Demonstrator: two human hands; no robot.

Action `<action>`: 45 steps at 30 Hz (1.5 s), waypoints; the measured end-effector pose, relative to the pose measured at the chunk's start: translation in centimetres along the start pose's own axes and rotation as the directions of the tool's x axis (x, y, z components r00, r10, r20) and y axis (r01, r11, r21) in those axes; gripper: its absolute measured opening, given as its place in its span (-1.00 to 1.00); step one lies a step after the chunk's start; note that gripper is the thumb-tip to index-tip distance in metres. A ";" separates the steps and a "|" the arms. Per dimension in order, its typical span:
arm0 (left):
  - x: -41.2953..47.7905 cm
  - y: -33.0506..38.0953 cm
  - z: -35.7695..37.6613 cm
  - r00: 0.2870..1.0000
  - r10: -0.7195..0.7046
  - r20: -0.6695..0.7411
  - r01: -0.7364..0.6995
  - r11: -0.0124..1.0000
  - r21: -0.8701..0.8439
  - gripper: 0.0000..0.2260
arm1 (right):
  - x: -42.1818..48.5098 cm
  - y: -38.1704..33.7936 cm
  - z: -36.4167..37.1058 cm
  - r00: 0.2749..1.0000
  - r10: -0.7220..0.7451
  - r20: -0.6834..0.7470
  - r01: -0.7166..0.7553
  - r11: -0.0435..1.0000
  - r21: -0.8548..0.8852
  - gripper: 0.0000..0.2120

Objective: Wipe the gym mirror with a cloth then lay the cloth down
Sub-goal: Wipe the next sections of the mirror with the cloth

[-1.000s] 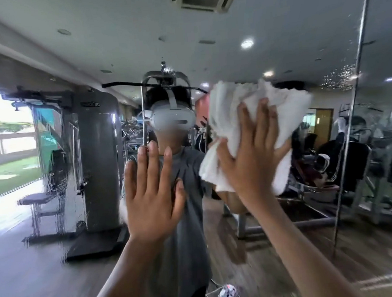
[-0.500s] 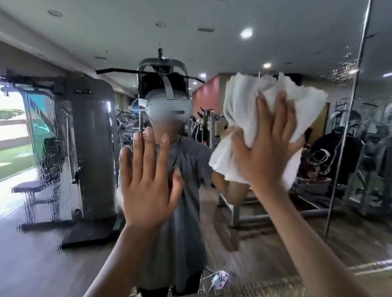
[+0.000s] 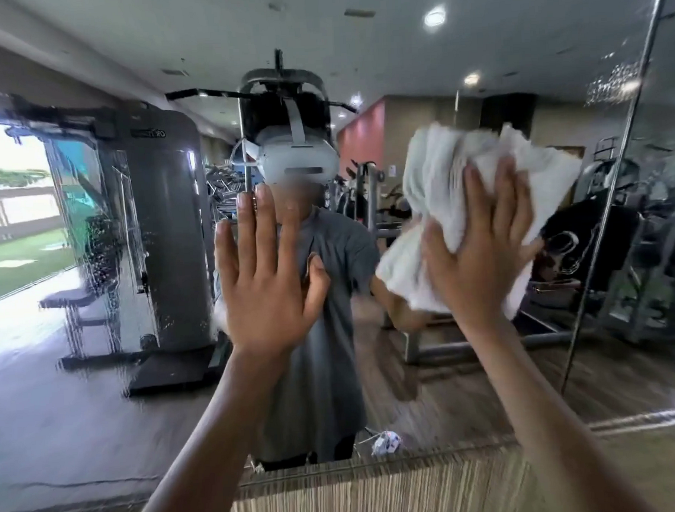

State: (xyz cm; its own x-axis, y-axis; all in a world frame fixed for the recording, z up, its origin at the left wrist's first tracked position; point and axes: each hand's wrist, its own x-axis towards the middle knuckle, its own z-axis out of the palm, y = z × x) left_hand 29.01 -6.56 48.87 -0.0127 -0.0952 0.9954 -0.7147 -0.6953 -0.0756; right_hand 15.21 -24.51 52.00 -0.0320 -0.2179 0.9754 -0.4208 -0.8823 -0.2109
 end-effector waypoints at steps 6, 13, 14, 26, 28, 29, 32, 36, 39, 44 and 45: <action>-3.0 -0.8 -0.3 0.999 0.035 0.010 -0.034 0.997 -0.070 -0.45 | -4.5 -4.8 0.8 0.970 -0.242 0.032 0.243 0.970 -0.019 -0.37; -10.0 0.2 -0.1 0.996 0.057 0.075 -0.055 0.998 -0.022 -0.44 | -8.9 6.3 -0.7 0.905 -0.393 0.164 0.402 0.915 -0.028 -0.42; -10.2 0.2 0.0 0.995 0.065 0.079 -0.064 0.998 -0.017 -0.44 | -7.6 5.8 -0.6 0.950 -0.284 0.128 0.292 0.955 -0.047 -0.41; -10.4 -0.1 0.0 0.996 0.042 0.078 -0.038 0.998 -0.053 -0.43 | -16.4 5.2 -0.5 0.821 -0.514 0.250 0.533 0.846 -0.013 -0.49; -10.3 0.1 -0.1 0.997 0.033 0.072 -0.030 0.998 -0.049 -0.44 | -15.7 7.2 -1.0 0.904 -0.364 0.225 0.380 0.925 -0.029 -0.50; -10.3 0.1 0.0 0.997 0.031 0.069 -0.028 0.999 -0.045 -0.45 | -14.5 7.1 -0.9 0.953 -0.242 0.183 0.253 0.967 -0.035 -0.47; -10.4 0.1 0.0 0.997 0.029 0.066 -0.025 0.998 -0.059 -0.46 | -9.7 2.7 0.1 0.975 0.223 -0.016 -0.221 0.973 0.064 -0.40; -10.4 -0.3 0.0 0.997 0.060 0.058 -0.057 0.997 -0.056 -0.46 | -9.4 -4.9 1.4 0.941 0.333 -0.056 -0.318 0.931 0.181 -0.38; -10.4 -0.7 0.1 0.996 0.078 0.053 -0.075 0.996 -0.058 -0.45 | -14.3 -4.5 0.8 0.978 -0.182 0.105 0.176 0.982 0.062 -0.38; -10.6 -0.3 0.0 0.998 0.056 0.042 -0.052 0.996 -0.076 -0.47 | -18.8 6.2 -0.7 0.832 -0.489 0.263 0.505 0.863 0.007 -0.50; -10.5 -0.3 0.0 0.998 0.049 0.038 -0.046 0.996 -0.073 -0.48 | -18.1 7.2 -0.9 0.881 -0.399 0.254 0.419 0.908 -0.025 -0.50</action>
State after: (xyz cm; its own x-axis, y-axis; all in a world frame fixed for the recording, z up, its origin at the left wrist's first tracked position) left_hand 29.32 -5.37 38.43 -0.0210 -0.1559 0.9876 -0.7625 -0.6363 -0.1167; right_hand 11.94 -26.57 32.85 0.3699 0.0544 0.9275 -0.4183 -0.8816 0.2186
